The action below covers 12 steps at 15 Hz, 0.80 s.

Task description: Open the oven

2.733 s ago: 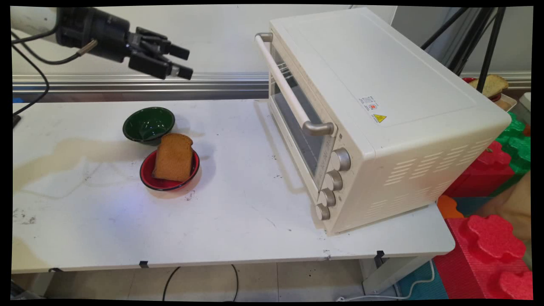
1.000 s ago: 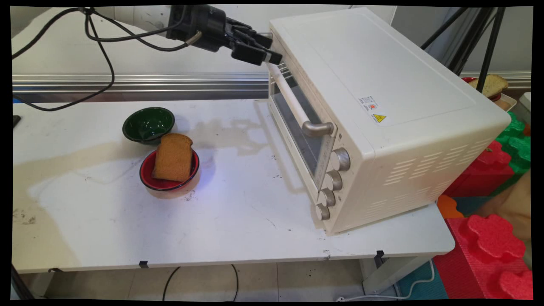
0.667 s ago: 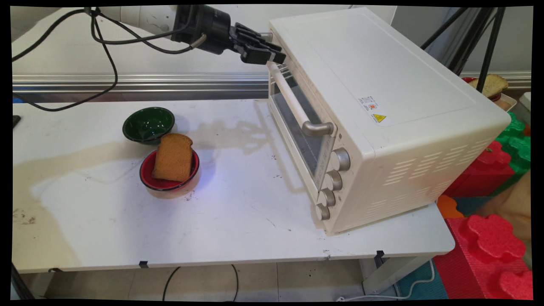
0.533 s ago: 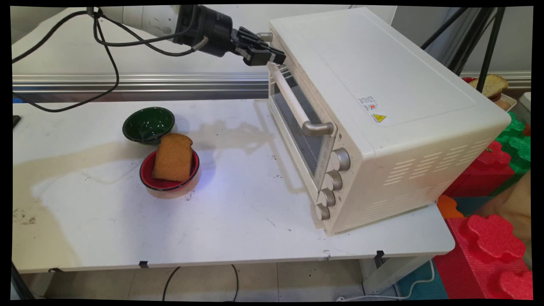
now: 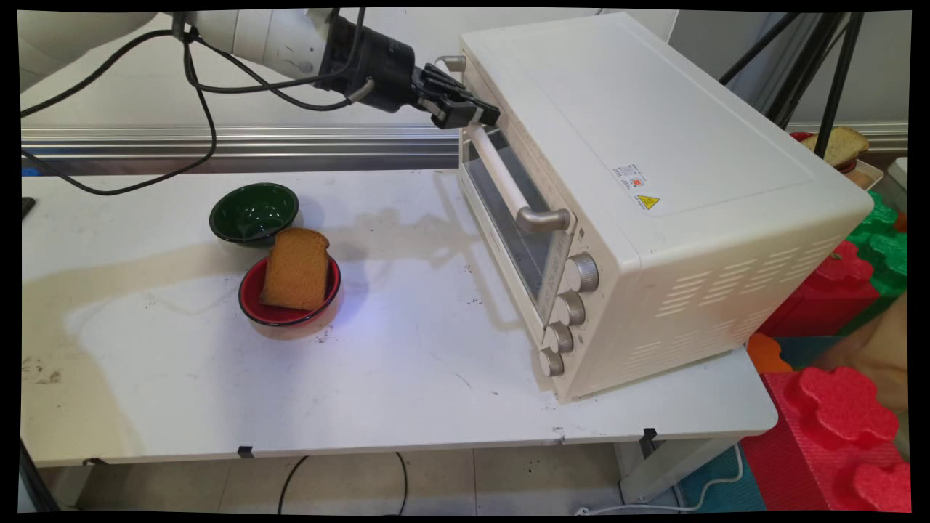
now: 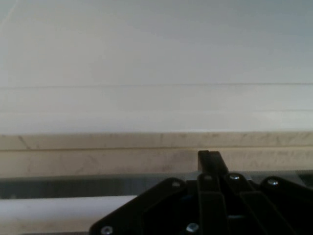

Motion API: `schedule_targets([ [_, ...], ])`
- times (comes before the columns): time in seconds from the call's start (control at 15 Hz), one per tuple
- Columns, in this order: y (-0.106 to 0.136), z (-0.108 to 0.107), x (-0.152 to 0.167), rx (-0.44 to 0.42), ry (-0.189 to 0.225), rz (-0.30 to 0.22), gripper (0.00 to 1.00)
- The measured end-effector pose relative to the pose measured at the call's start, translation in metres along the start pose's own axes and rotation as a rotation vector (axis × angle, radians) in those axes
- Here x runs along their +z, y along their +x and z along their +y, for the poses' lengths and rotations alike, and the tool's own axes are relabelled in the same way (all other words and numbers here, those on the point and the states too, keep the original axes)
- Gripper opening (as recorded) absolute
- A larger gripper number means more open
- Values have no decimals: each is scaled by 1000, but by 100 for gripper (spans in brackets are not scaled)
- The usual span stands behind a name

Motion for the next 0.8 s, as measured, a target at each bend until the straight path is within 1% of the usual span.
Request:
schedule_targets([
  [0.33,-3,2,4,2,-1,-19,0],
  [0.8,-8,5,0,18,-3,-54,0],
])
